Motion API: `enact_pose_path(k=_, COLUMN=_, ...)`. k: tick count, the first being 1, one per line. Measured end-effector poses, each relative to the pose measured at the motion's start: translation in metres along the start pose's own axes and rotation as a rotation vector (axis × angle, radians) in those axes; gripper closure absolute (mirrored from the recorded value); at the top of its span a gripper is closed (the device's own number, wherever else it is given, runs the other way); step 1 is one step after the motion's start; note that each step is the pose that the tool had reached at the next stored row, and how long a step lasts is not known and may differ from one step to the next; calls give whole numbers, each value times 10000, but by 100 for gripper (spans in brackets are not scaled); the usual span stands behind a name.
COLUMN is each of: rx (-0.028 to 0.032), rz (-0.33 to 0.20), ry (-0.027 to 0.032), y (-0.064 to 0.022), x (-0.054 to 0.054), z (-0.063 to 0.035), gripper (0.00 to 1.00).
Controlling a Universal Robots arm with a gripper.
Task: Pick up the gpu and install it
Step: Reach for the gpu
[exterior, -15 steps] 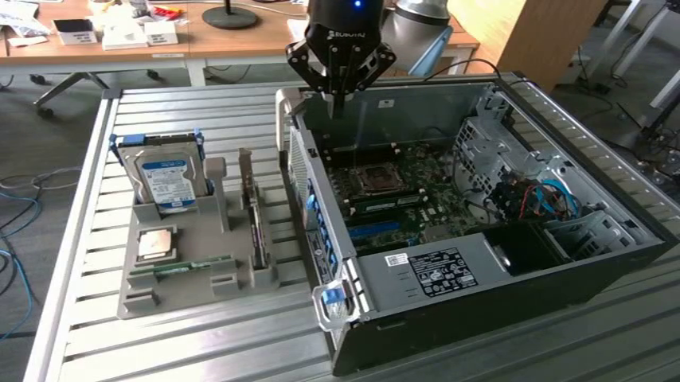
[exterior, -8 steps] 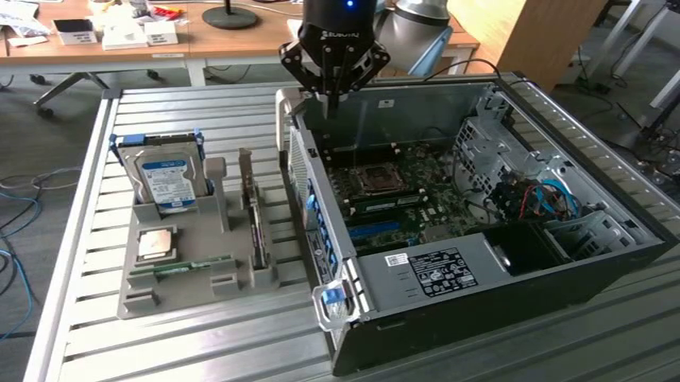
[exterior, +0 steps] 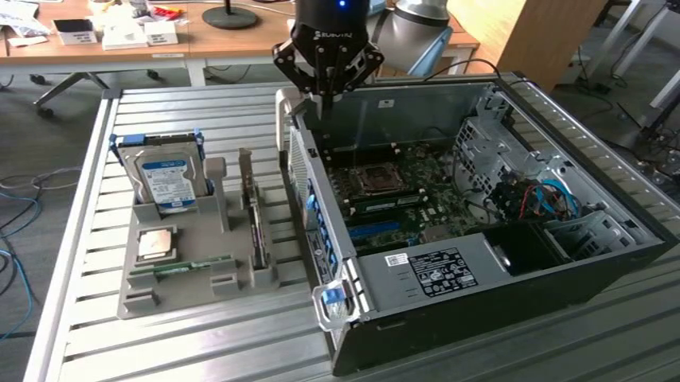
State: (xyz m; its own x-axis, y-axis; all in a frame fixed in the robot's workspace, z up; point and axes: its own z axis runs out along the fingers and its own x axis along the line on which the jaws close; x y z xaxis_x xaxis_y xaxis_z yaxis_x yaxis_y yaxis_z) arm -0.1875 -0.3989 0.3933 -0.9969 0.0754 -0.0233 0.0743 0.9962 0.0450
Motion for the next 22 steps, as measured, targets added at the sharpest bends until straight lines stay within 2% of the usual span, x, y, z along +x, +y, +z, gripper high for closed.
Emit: enact_pose_path(k=22, rx=0, rz=0, ry=0, y=-15, x=200, z=-5, gripper=89)
